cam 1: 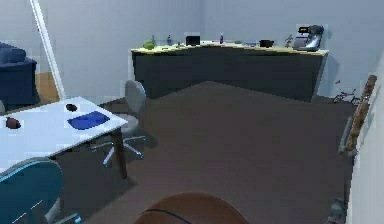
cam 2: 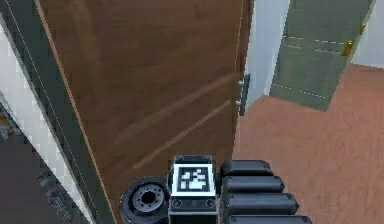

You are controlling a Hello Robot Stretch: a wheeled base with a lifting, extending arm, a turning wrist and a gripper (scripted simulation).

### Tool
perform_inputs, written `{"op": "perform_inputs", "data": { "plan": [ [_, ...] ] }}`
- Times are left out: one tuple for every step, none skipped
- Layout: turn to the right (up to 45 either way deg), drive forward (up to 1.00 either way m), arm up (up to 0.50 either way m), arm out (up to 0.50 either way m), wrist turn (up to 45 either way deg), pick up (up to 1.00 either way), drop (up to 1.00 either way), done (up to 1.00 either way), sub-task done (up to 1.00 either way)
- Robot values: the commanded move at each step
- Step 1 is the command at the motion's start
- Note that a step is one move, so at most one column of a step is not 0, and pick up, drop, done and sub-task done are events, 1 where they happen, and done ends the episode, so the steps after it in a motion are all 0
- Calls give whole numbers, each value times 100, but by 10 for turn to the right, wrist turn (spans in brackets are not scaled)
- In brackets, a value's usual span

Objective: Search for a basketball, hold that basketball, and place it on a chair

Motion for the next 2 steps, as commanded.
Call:
{"op": "perform_inputs", "data": {
  "plan": [
    [0,40,0,0,0,0,0,0,0],
    [0,100,0,0,0,0,0,0,0]
  ]
}}
